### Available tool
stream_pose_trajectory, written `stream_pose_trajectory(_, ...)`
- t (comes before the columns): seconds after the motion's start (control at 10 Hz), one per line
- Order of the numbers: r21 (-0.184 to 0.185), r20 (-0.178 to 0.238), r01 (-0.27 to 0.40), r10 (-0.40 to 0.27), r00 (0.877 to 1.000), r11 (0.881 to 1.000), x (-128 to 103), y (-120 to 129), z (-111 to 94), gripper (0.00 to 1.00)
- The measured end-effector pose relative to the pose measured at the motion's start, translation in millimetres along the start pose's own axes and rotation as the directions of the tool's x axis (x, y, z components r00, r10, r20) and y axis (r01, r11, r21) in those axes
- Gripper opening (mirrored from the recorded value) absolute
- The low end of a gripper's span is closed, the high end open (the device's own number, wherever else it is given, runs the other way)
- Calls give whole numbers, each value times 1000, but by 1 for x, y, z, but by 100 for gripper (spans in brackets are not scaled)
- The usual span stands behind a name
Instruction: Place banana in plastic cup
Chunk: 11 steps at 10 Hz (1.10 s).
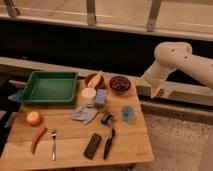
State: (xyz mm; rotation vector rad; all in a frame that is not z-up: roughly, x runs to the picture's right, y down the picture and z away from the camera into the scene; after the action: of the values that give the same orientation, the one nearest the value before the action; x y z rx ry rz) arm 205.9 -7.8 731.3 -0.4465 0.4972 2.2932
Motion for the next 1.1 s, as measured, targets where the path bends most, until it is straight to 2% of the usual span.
stream_pose_trajectory(0.1, -51, -3, 68, -68, 998, 996, 14, 30, -3, 66)
stream_pose_trajectory(0.6, -48, 5, 80, -80, 997, 996, 14, 30, -2, 66)
stream_pose_trajectory(0.7, -45, 32, 82, -81, 996, 996, 7, 33, 4, 66)
stream_pose_trajectory(1.0, -35, 58, 140, -138, 989, 990, 10, 71, 31, 66)
stream_pose_trajectory(1.1, -35, 69, 177, -175, 982, 984, 13, 94, 43, 66)
